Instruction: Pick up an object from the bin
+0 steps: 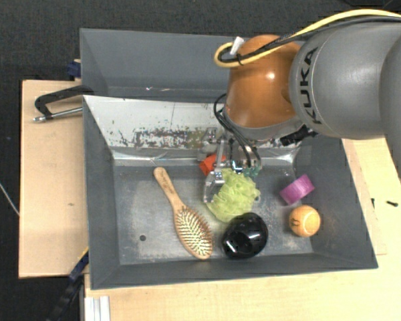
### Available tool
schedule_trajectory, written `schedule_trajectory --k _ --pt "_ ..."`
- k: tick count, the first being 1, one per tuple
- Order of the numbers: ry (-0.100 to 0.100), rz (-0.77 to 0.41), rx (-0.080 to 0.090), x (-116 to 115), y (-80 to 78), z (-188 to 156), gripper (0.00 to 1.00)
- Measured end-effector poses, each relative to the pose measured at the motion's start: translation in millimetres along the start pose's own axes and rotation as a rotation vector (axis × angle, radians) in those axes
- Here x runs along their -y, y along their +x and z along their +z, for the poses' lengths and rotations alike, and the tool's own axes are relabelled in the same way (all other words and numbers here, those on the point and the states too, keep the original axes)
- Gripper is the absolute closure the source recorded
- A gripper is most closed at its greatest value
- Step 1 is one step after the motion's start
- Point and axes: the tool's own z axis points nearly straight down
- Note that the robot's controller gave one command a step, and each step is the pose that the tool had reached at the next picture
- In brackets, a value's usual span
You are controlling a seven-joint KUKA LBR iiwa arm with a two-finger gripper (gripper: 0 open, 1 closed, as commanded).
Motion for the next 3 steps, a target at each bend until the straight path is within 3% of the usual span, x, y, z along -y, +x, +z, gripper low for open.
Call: schedule_trajectory --k 1,2,3 --pt "-0.001 0.001 0.009 0.5 -1.8 -5.0 0.0" --pt "-0.003 0.274 0.015 -17.0 -9.0 36.2 0.0" --pt "-0.002 0.356 0.01 -36.6 -13.0 51.4 0.0"
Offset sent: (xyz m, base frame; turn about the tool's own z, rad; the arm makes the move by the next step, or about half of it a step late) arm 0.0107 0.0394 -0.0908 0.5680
